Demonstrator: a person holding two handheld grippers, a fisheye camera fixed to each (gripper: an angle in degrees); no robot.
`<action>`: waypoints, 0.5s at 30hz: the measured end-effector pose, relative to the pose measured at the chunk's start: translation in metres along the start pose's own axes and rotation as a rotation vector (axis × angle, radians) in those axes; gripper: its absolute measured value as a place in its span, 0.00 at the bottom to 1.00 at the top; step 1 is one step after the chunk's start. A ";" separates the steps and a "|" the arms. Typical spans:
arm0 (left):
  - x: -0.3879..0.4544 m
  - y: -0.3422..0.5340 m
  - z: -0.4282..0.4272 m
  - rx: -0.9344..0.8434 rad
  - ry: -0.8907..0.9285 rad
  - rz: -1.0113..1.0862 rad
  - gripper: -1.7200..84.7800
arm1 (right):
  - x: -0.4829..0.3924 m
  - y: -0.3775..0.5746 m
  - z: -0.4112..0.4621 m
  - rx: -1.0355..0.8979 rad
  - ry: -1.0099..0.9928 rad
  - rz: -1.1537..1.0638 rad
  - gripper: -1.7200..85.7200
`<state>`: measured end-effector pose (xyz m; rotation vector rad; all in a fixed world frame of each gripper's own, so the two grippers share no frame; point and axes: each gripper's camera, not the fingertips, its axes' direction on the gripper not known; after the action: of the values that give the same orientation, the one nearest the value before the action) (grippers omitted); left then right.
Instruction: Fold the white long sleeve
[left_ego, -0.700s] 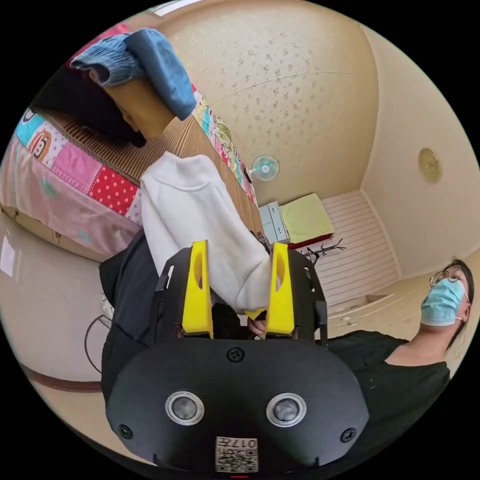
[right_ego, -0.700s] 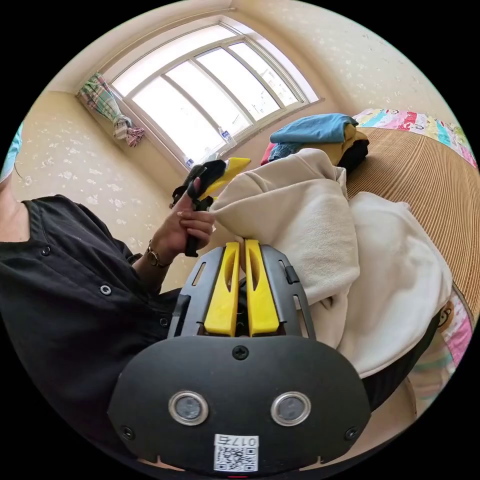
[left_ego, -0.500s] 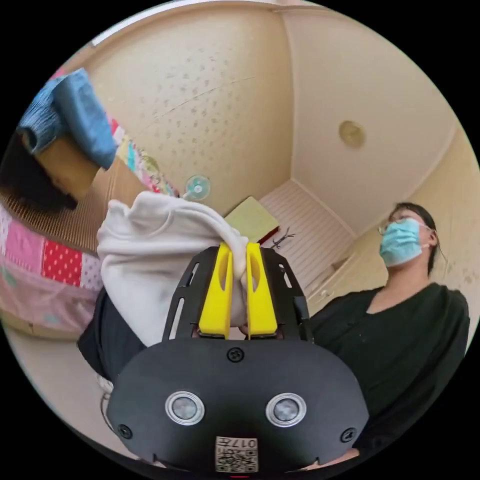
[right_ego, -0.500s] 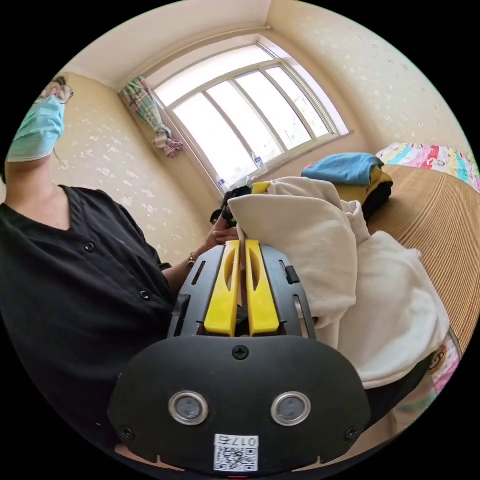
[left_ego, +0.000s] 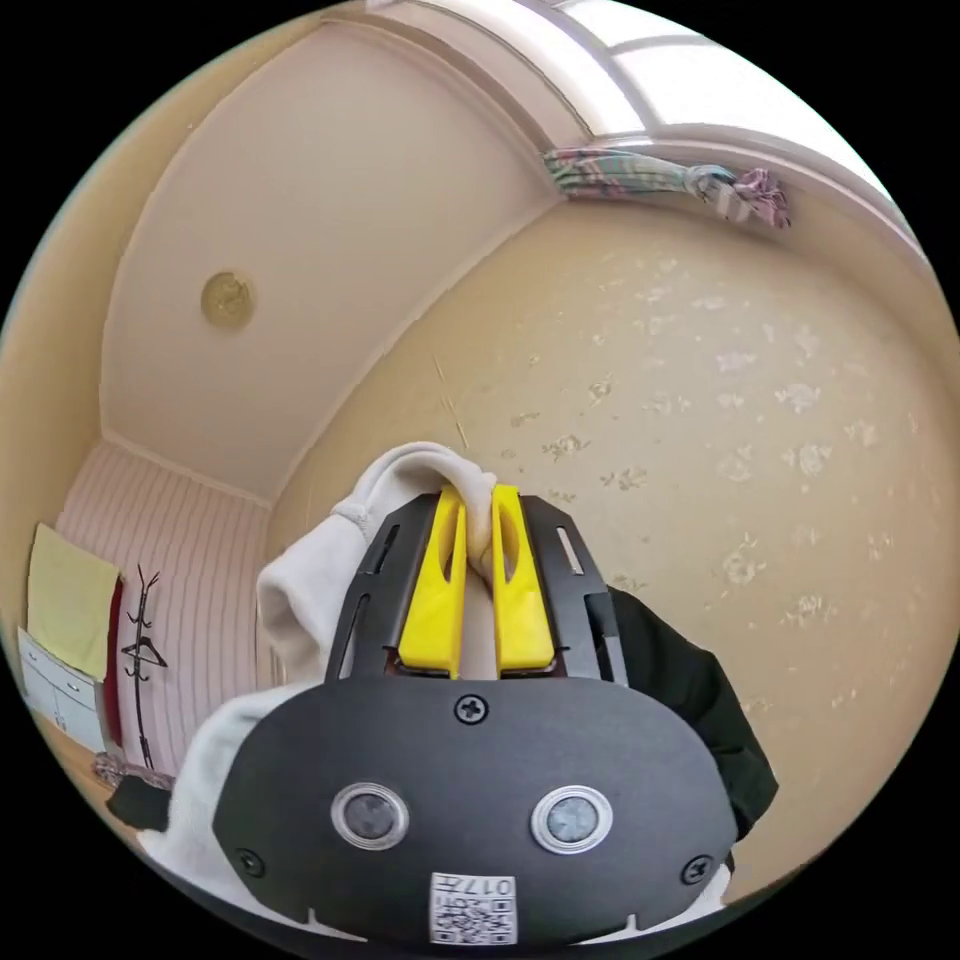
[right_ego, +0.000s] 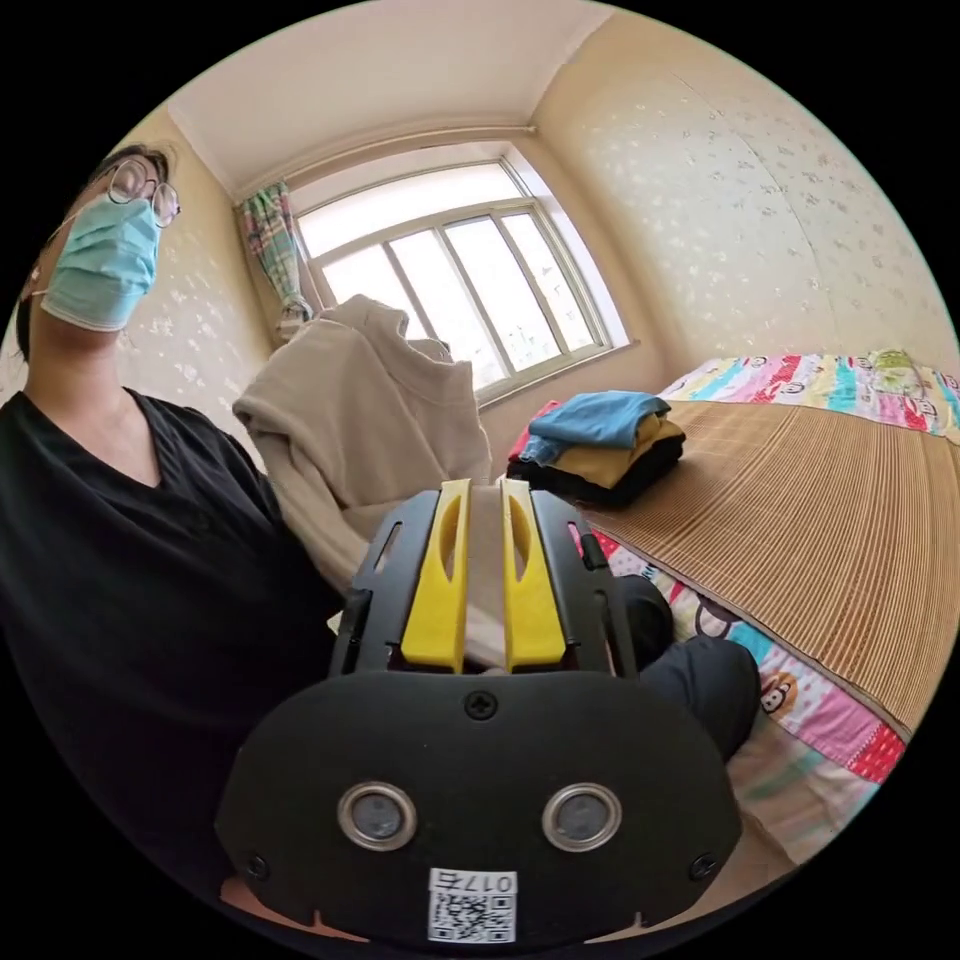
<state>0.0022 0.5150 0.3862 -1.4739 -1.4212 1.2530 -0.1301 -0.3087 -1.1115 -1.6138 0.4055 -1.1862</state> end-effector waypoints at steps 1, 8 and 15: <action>-0.010 0.012 0.009 -0.013 0.007 -0.023 0.07 | 0.002 0.001 0.001 0.000 0.000 0.013 0.10; -0.075 0.091 0.098 -0.051 0.269 -0.199 0.08 | 0.044 0.012 0.039 0.015 -0.006 0.155 0.21; -0.076 0.114 0.109 -0.089 0.190 -0.227 0.08 | 0.034 -0.010 0.061 0.089 -0.157 0.154 0.08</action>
<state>-0.0634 0.4119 0.2606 -1.4037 -1.4836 0.8972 -0.0662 -0.2975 -1.0839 -1.5566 0.3643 -0.9422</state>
